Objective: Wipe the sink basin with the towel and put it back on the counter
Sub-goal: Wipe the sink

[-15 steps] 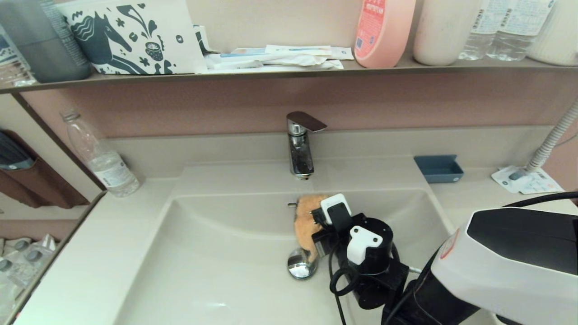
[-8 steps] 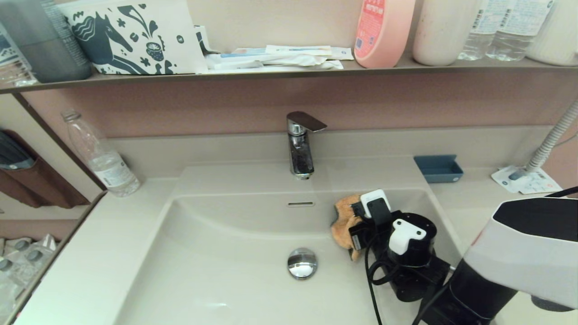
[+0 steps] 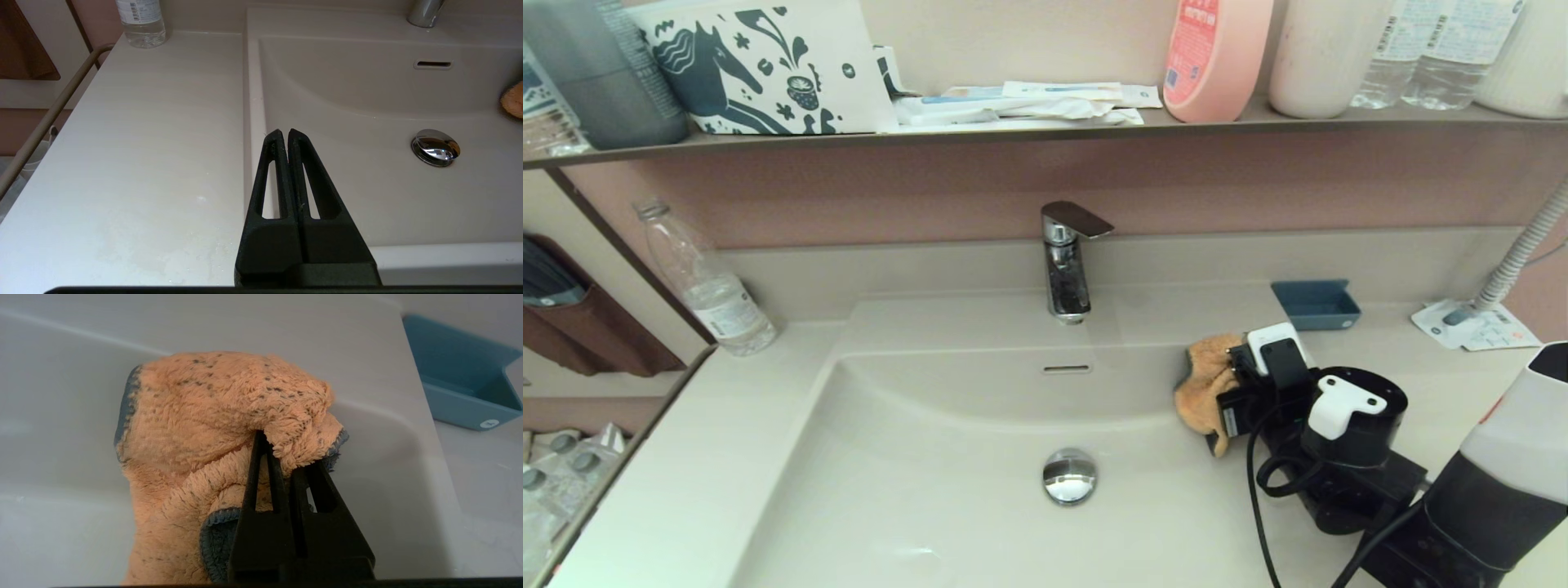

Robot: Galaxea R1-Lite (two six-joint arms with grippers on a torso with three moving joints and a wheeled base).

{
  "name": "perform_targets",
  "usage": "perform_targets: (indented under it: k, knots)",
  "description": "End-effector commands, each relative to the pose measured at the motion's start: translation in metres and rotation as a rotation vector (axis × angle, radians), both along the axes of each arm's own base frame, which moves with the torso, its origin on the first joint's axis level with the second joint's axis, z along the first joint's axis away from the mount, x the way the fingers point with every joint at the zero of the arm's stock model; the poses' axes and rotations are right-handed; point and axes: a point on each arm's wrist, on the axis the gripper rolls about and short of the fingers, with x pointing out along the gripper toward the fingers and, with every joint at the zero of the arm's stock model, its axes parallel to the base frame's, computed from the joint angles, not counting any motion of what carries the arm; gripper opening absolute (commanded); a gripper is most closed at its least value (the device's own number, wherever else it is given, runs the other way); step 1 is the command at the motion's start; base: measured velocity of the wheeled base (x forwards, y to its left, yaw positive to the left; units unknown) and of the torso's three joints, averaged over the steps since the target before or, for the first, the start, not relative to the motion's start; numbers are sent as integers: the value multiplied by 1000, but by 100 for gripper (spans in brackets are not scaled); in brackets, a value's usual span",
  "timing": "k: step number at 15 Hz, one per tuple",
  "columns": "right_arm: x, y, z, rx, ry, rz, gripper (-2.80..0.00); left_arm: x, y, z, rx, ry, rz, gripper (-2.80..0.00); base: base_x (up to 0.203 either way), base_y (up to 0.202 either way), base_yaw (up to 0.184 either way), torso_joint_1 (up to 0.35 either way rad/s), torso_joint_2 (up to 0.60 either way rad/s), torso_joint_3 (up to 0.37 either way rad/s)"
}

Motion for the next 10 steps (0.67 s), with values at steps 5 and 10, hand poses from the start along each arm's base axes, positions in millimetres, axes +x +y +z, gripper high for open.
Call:
perform_targets:
  k: [5,10]
  knots:
    - [0,42,-13,-23,-3,102,-280,0,0,0,-1,0,1,-280,0,0,0,0,0,0]
    - [-16,102,-18,-25,-1,250,-280,0,0,0,-1,0,0,-280,0,0,0,0,0,0]
